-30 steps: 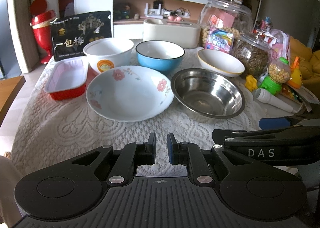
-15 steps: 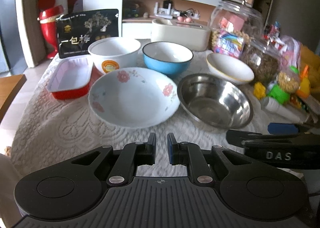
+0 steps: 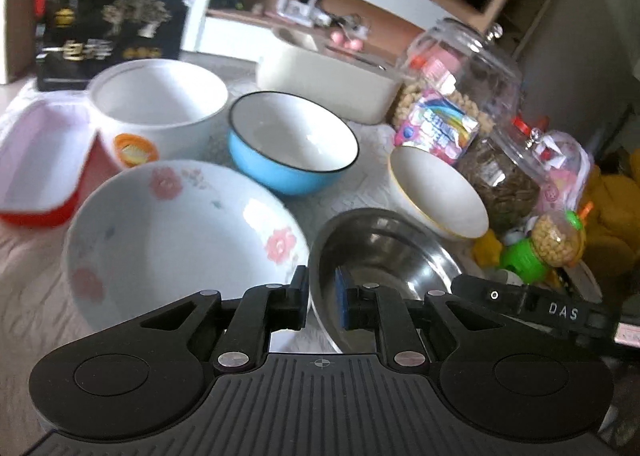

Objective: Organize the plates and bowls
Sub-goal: 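Reach the left gripper to the stainless steel bowl rim and grasp it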

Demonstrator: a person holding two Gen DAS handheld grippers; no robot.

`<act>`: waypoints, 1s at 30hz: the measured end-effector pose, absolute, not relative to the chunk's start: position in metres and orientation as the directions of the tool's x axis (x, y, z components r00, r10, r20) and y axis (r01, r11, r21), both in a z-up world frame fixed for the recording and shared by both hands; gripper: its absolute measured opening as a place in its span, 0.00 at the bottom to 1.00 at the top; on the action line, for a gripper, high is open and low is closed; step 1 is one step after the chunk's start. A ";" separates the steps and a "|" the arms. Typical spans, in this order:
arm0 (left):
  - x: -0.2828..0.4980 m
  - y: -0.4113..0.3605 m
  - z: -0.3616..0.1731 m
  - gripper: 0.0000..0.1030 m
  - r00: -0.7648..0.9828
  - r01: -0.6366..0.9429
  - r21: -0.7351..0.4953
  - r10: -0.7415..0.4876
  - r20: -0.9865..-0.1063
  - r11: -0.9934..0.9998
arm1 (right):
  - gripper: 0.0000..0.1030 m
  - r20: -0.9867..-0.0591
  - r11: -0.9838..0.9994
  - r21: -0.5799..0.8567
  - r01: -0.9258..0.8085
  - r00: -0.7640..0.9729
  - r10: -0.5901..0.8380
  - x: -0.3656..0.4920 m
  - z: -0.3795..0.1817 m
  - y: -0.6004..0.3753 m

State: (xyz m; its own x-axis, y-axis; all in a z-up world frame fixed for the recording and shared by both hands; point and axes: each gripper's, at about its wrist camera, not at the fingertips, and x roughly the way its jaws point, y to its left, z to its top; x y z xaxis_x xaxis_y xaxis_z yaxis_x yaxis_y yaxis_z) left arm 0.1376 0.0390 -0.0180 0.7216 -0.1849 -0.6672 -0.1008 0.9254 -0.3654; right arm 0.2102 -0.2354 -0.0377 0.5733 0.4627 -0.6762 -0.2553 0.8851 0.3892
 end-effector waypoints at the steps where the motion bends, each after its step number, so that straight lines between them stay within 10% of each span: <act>1: 0.145 0.042 -0.020 0.15 0.710 -0.098 -0.371 -0.196 -0.677 0.924 | 0.92 -0.682 0.874 0.414 -0.254 0.549 0.483 0.219 -0.042 -0.237; 26: 0.189 0.038 -0.056 0.22 0.661 -0.042 -0.321 -0.214 -0.719 0.946 | 1.00 -0.806 0.885 0.315 -0.342 0.396 0.440 0.243 -0.076 -0.198; 30: 0.178 0.036 -0.056 0.22 0.677 -0.043 -0.340 -0.223 -0.702 0.939 | 0.68 -0.771 0.912 0.242 -0.333 0.505 0.389 0.232 -0.072 -0.196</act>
